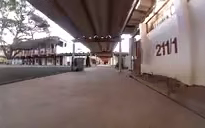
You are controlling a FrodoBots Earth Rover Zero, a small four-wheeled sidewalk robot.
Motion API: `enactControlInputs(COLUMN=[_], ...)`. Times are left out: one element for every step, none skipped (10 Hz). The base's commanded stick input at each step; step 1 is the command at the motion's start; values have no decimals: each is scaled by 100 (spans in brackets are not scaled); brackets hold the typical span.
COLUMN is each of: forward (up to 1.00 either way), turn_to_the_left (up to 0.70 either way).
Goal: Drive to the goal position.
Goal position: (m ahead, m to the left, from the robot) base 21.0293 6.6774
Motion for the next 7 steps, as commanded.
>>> enactControlInputs(forward=[70,70,70,70,70,70,70], turn_to_the_left=[0,0,0,0,0,0,0])
